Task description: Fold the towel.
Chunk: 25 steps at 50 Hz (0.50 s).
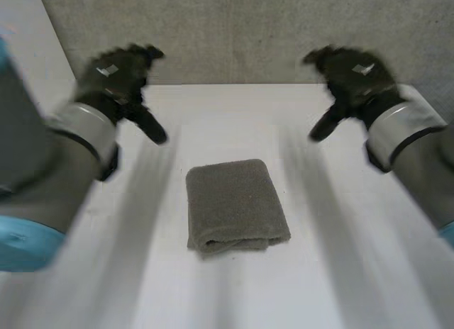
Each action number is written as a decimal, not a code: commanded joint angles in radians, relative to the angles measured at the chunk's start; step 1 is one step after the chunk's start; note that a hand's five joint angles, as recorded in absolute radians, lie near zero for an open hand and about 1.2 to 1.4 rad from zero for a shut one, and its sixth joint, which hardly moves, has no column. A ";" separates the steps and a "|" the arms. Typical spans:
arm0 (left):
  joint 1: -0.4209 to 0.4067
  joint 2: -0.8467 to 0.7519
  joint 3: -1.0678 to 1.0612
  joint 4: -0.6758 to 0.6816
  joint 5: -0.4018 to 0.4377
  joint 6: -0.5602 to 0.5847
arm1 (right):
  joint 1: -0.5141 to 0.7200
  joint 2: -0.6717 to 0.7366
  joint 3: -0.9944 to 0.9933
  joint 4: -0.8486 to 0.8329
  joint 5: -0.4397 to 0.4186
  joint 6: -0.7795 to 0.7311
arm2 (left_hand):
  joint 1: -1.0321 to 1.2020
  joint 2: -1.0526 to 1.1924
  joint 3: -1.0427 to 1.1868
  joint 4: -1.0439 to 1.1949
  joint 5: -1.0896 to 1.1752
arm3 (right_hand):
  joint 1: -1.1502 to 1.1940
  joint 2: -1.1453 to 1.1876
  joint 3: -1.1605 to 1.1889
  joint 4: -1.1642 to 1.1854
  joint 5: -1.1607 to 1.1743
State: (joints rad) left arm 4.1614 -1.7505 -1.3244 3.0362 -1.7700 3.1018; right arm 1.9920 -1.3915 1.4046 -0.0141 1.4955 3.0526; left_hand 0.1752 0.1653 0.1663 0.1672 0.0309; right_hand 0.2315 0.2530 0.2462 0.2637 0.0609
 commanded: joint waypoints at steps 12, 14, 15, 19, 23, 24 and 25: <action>0.134 0.083 -0.003 -0.145 0.129 -0.009 | -0.087 -0.098 -0.001 0.109 0.035 -0.064 | 0.000 0.010 0.009 0.008 -0.030 | -0.057 -0.079 -0.072 -0.089 -0.061; 0.134 0.083 -0.003 -0.145 0.130 -0.009 | -0.087 -0.096 0.002 0.109 0.034 -0.064 | 0.000 0.010 0.009 0.008 -0.030 | -0.057 -0.079 -0.072 -0.089 -0.061; 0.135 0.083 -0.004 -0.143 0.130 -0.009 | -0.087 -0.095 0.004 0.109 0.034 -0.066 | 0.000 0.010 0.009 0.008 -0.030 | -0.057 -0.079 -0.072 -0.089 -0.061; 0.132 0.083 -0.007 -0.143 0.130 -0.008 | -0.088 -0.090 0.007 0.111 0.034 -0.069 | 0.000 0.010 0.009 0.008 -0.030 | -0.057 -0.079 -0.072 -0.089 -0.061; 0.131 0.088 -0.007 -0.143 0.132 -0.008 | -0.088 -0.087 0.020 0.108 0.032 -0.071 | 0.000 0.010 0.009 0.008 -0.030 | -0.057 -0.079 -0.072 -0.089 -0.061; 0.131 0.088 -0.007 -0.143 0.132 -0.008 | -0.088 -0.086 0.025 0.106 0.032 -0.072 | 0.000 0.010 0.009 0.008 -0.030 | -0.057 -0.079 -0.072 -0.089 -0.061; 0.131 0.088 -0.007 -0.143 0.132 -0.006 | -0.088 -0.086 0.025 0.106 0.032 -0.072 | 0.000 0.010 0.009 0.008 -0.030 | -0.057 -0.079 -0.072 -0.089 -0.061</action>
State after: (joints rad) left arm 4.2936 -1.6663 -1.3317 2.8934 -1.6394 3.0935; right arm 1.9042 -1.4811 1.4153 0.0963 1.5289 2.9832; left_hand 0.1751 0.1653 0.1662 0.1672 0.0309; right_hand 0.2325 0.2530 0.2461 0.2637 0.0609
